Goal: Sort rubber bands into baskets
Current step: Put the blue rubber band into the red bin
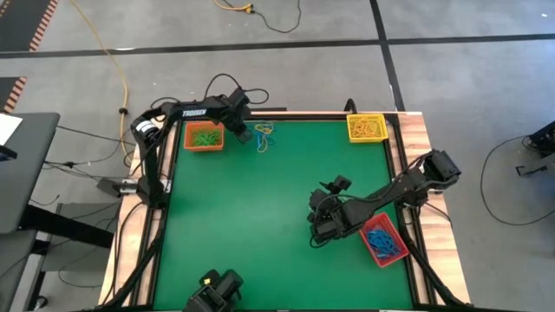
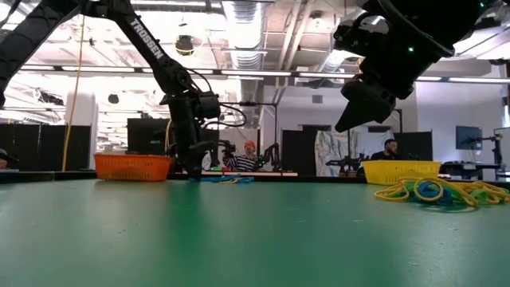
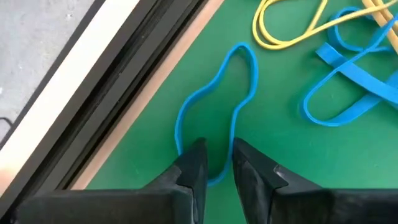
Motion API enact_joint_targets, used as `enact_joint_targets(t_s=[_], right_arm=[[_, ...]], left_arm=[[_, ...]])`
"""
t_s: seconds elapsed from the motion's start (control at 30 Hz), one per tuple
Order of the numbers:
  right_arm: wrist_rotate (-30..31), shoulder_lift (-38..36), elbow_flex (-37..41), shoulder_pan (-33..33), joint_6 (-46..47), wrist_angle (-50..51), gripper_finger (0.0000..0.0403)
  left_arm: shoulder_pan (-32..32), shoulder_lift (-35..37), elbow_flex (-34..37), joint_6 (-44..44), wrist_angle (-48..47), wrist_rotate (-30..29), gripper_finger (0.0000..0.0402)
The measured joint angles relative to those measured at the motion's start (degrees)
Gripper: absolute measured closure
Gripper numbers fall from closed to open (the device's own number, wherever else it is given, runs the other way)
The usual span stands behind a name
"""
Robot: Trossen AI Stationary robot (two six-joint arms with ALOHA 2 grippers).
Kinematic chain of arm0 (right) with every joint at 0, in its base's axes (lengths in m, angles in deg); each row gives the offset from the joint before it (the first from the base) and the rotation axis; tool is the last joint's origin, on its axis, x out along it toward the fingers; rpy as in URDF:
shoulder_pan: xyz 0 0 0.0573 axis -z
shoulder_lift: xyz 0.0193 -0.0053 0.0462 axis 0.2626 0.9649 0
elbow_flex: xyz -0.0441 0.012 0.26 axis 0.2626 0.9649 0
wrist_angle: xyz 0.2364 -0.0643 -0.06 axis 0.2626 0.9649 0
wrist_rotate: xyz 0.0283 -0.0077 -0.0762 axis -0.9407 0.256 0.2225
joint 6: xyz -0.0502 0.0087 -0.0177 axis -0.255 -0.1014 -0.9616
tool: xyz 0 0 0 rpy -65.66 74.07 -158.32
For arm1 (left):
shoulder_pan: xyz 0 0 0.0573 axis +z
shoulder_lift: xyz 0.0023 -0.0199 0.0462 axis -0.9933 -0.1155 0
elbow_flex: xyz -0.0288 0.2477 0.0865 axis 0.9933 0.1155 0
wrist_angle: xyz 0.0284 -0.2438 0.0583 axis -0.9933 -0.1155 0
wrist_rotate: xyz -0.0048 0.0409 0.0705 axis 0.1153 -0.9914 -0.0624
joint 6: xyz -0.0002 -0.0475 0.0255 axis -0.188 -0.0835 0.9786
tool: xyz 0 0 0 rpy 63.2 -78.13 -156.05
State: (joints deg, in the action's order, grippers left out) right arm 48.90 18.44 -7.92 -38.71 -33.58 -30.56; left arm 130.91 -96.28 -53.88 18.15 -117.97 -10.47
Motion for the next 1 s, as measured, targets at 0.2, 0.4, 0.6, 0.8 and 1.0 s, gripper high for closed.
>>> enact_joint_targets(t_s=[0.2, 0.4, 0.6, 0.8, 1.0], right_arm=[[-0.1, 0.0, 0.0, 0.0, 0.0, -0.4, 0.0168], [-0.1, 0.0, 0.0, 0.0, -0.2, -0.3, 0.0168], [-0.1, 0.0, 0.0, 0.0, -0.4, -0.1, 0.0168], [-0.1, 0.0, 0.0, 0.0, -0.5, 0.2, 0.0168], [-0.1, 0.0, 0.0, 0.0, -0.5, 0.2, 0.0168]], left_arm=[[-1.1, 0.1, -0.5, 1.7, -1.0, -2.0, 0.0362], [-2.6, 0.8, -3.7, 3.2, -5.4, -2.0, 0.04], [-5.2, 0.8, -9.1, 5.4, -13.6, -5.3, 0.0401], [-7.3, 0.9, -14.2, 6.5, -22.9, -11.4, 0.0401], [-8.2, 2.1, -17.1, 7.0, -33.3, -20.0, 0.0401]])
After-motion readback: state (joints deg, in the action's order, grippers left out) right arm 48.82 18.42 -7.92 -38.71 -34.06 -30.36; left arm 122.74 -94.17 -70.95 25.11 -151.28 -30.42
